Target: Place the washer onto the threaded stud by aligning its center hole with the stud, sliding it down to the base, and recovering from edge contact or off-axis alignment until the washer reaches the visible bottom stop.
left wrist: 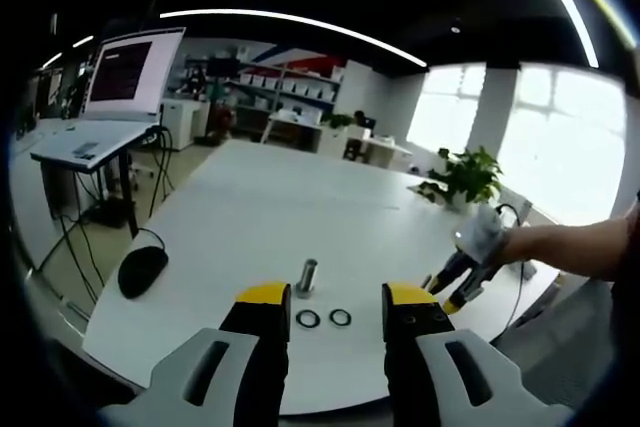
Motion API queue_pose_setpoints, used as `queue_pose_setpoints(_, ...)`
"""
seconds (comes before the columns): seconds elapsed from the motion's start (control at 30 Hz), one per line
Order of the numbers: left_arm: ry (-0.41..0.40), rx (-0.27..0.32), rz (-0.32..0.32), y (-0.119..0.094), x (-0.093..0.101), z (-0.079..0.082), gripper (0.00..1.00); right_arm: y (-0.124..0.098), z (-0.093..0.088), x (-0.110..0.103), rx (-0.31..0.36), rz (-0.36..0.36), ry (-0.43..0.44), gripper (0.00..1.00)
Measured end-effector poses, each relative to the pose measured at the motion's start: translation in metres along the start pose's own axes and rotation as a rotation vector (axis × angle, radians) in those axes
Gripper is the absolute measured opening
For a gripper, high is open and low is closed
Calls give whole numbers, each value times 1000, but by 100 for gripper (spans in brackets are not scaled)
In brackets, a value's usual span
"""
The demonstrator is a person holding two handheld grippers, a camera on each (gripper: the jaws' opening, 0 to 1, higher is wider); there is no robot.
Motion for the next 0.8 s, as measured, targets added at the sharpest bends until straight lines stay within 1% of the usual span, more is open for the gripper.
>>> queue_pose_setpoints(0.07,-2,2,0,0,0,0,34,1,0,0,3,-1,-10,33)
queue_pose_setpoints(0.17,-1,0,0,0,0,0,34,2,-1,2,1,-4,0,32)
queue_pose_setpoints(0.37,-1,-1,-2,0,0,0,34,6,-9,1,-33,-17,-19,30)
queue_pose_setpoints(0.4,0,-2,-2,0,0,0,34,5,-7,2,-29,-23,-28,29)
queue_pose_setpoints(0.5,2,-5,-4,0,0,0,34,5,-7,3,-29,-26,-14,28)
queue_pose_setpoints(0.63,2,-8,-3,0,-1,-1,34,6,-6,2,-40,-42,-40,27)
queue_pose_setpoints(0.73,1,-9,-3,0,-1,-1,34,5,-6,3,-44,-45,-36,27)
queue_pose_setpoints(0.8,1,-9,-3,1,-1,-1,34,5,-5,3,-41,-51,-26,25)
Point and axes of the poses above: the point that each gripper's makers call its tool centre point, and the gripper's own axes: y roughly forward along the fingers, x roughly to its right, z roughly out of its top, the point moved 5 cm from there along -y, roughly backward along the fingers, and after that the axes turned 8 degrees about z, right-handed, at the moved point
